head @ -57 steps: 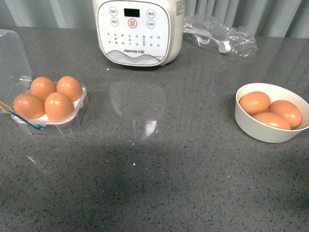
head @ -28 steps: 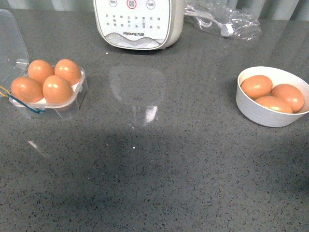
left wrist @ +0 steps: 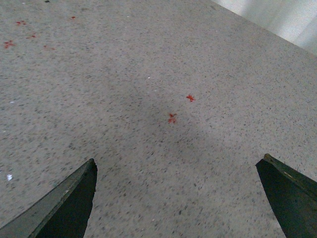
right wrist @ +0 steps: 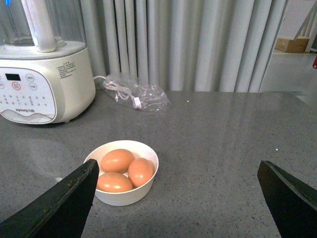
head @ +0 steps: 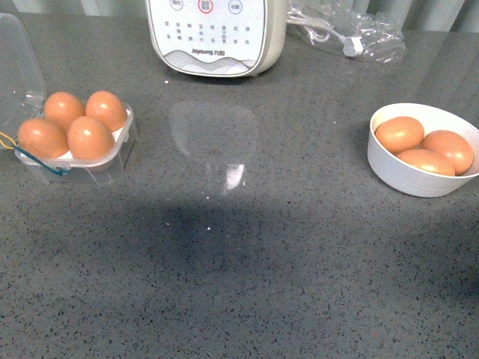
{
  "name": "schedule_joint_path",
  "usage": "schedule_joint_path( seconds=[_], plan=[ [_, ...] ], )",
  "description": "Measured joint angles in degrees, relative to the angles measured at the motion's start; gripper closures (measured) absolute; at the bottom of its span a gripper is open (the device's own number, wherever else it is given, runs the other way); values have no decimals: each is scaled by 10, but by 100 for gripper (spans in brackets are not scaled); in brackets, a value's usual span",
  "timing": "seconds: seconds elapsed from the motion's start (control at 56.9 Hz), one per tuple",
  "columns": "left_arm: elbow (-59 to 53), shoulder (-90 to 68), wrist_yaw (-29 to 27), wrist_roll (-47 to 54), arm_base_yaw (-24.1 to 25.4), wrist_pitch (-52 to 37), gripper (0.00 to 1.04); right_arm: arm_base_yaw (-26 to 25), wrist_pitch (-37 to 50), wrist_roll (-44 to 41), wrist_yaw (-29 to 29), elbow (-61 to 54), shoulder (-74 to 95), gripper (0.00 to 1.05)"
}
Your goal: Put egg into box
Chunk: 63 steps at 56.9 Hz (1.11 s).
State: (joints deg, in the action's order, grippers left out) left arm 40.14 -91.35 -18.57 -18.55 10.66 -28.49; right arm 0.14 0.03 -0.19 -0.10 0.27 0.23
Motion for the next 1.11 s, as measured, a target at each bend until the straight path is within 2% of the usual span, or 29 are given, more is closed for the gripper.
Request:
schedule_joint_path(
  seconds=[0.123,0.281,0.334,0.422,0.545,0.703,0.738,0.755,0.773,0.843,0.878,0.949,1.107],
  plan=[
    [42,-42,10,-17,-15,22,7,0,0,0,0,0,0,7],
    [59,-45,68,-65,-56,93,7,0,0,0,0,0,0,7],
    [59,-38,67,-87,-60,107,7,0,0,0,0,0,0,7],
    [53,-22,39,-101,-54,85,7,0,0,0,0,0,0,7],
    [28,21,-12,-80,-18,37,7,0,0,0,0,0,0,7],
    [-23,65,-40,-50,8,6,7,0,0,0,0,0,0,7],
    [-42,66,6,-25,17,-28,10,0,0,0,0,0,0,7],
    [-57,68,57,0,23,-71,14,0,0,0,0,0,0,7],
    [-66,69,83,12,24,-93,15,0,0,0,0,0,0,7],
    [-136,82,248,100,23,-243,31,0,0,0,2,0,0,7],
    [-165,101,291,131,14,-276,40,0,0,0,0,0,0,7],
    [-203,143,289,159,-2,-286,56,0,0,0,0,0,0,7],
    [-254,196,269,173,-22,-283,81,0,0,0,1,0,0,7]
  ],
)
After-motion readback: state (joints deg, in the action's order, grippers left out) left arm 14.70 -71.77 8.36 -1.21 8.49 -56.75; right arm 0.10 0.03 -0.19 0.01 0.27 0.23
